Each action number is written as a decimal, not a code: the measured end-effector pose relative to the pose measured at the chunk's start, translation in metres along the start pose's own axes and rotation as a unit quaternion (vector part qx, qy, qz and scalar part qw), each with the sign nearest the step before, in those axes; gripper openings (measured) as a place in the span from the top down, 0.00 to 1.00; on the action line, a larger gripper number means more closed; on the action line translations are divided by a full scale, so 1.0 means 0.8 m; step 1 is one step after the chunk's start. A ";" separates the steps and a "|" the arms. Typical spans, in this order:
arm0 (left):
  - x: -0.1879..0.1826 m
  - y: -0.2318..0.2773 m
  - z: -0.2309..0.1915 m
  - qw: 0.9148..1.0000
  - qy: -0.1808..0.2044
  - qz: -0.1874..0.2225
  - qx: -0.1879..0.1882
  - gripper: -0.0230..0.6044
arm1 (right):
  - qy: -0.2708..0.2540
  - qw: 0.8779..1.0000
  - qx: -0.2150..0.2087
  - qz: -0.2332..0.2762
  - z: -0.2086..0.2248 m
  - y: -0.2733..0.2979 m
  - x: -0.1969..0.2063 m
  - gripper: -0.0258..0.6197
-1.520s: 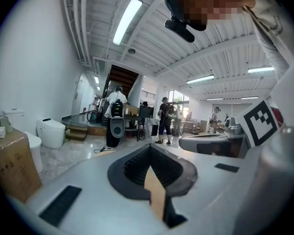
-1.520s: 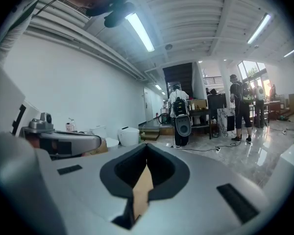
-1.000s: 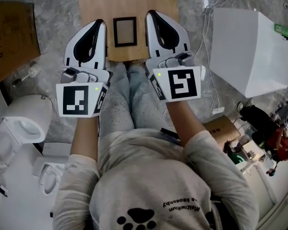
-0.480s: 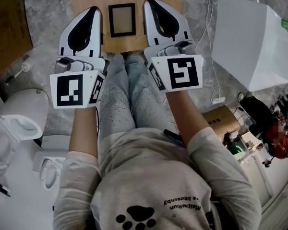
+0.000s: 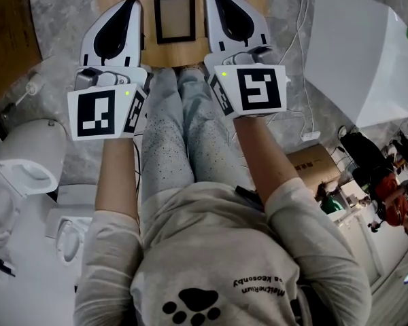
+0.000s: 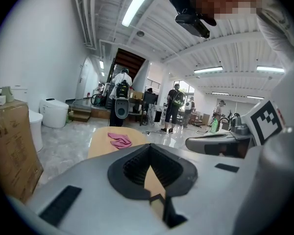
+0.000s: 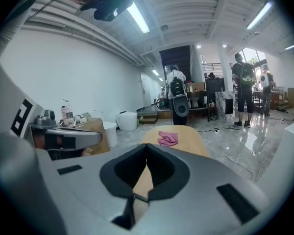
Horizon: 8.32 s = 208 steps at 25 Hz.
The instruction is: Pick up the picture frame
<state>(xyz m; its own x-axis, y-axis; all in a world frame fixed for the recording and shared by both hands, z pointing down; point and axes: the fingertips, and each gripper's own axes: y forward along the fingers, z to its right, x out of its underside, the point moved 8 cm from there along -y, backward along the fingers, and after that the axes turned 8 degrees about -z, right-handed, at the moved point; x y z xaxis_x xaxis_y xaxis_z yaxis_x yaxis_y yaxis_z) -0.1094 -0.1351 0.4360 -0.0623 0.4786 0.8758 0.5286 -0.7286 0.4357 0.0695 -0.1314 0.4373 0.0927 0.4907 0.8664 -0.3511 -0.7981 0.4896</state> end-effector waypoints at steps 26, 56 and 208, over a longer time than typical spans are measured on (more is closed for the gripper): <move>0.086 0.052 -0.017 0.997 -0.017 -0.076 -0.002 0.95 | 0.013 0.998 0.012 -0.067 0.010 0.040 0.080 0.95; 0.158 0.094 -0.030 0.984 -0.038 -0.176 -0.004 0.95 | 0.009 0.989 -0.014 -0.149 0.021 0.087 0.149 0.95; 0.063 -0.054 0.063 0.939 -0.131 -0.309 0.073 0.92 | 0.084 0.964 -0.002 -0.250 -0.016 -0.089 0.043 0.94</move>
<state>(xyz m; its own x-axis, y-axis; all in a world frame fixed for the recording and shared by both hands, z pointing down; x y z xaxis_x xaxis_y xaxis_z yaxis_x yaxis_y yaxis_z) -0.0924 -0.0546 0.4511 -0.1947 0.9064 0.3749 0.5709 -0.2061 0.7947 0.0857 -0.0531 0.4310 0.0991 0.8645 0.4927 -0.3057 -0.4448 0.8419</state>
